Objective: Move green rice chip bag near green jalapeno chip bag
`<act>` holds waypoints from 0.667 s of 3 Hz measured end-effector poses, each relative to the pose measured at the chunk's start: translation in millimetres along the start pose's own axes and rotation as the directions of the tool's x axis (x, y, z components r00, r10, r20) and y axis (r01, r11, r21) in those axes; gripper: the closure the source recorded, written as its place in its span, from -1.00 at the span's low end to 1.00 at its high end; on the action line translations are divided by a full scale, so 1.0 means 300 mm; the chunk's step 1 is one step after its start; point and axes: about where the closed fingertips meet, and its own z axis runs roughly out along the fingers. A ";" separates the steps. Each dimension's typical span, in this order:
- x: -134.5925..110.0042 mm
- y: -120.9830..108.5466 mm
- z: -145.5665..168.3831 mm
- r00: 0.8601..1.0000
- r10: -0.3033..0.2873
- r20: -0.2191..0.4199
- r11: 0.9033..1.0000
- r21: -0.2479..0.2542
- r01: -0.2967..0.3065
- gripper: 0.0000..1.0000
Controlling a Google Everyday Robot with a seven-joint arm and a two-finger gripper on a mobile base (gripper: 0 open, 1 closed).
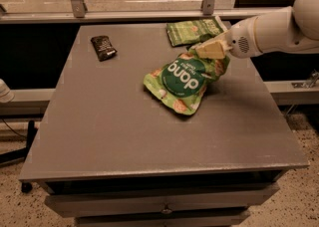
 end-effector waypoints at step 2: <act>0.095 -0.109 -0.083 0.979 0.167 0.114 0.949 0.252 -0.191 1.00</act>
Offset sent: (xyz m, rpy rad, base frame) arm 0.0431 -0.1409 0.0200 0.1651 -0.2850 -0.7580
